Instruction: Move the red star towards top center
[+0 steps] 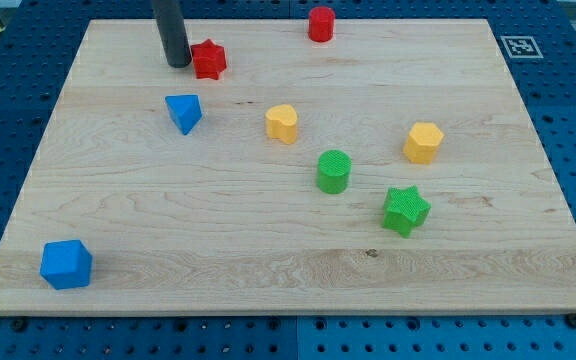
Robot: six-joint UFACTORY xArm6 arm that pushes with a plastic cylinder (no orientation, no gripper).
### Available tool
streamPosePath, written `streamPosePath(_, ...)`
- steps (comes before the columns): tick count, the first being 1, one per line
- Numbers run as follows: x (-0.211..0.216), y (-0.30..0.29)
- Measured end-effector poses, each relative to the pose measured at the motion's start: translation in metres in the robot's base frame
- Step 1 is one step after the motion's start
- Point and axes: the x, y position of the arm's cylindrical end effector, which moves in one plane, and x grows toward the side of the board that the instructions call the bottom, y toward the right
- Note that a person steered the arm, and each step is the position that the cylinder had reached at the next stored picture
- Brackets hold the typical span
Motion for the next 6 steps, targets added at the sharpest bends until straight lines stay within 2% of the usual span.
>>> streamPosePath(1,0.018,-0.001)
streamPosePath(3,0.02,0.009)
streamPosePath(6,-0.008,0.01)
